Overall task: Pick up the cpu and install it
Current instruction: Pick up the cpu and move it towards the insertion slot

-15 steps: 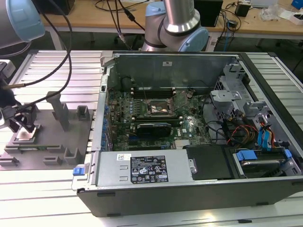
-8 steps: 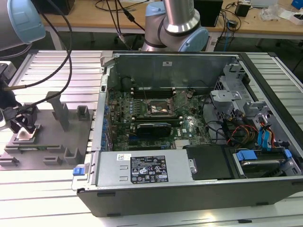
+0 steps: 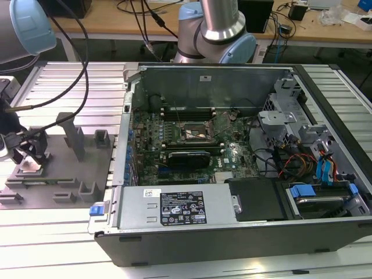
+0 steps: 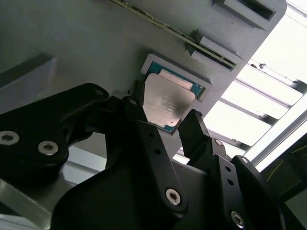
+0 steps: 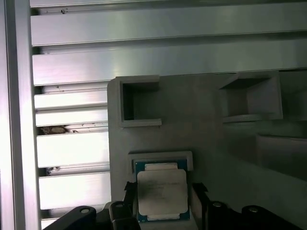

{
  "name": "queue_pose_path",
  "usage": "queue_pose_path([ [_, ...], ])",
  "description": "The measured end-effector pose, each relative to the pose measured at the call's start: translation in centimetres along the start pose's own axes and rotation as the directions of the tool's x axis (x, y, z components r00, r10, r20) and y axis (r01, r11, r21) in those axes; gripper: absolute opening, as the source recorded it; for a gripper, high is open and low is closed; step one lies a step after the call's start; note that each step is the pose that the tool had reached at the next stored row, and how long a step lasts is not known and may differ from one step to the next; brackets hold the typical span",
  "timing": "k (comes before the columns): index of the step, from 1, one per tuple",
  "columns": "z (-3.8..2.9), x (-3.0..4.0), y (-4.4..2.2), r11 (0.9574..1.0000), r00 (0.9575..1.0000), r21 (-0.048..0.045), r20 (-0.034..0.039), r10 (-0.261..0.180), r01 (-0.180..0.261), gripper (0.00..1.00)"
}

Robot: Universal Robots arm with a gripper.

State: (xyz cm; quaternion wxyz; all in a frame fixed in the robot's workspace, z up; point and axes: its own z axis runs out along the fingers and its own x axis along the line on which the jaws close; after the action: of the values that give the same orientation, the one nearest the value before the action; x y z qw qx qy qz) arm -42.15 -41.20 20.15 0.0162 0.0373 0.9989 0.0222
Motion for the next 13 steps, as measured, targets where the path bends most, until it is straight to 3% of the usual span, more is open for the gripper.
queue_pose_path([
  [4, 0.38, 0.02, -0.02, 1.0000, 1.0000, 0.0000, 0.0000, 0.000, 0.000, 0.56],
  [9, 0.40, 0.02, -0.02, 1.0000, 1.0000, 0.0001, -0.0001, 0.000, 0.000, 0.56],
  [13, 0.40, 0.02, -0.01, 1.0000, 1.0000, 0.0000, 0.0000, 0.000, 0.000, 0.63],
])
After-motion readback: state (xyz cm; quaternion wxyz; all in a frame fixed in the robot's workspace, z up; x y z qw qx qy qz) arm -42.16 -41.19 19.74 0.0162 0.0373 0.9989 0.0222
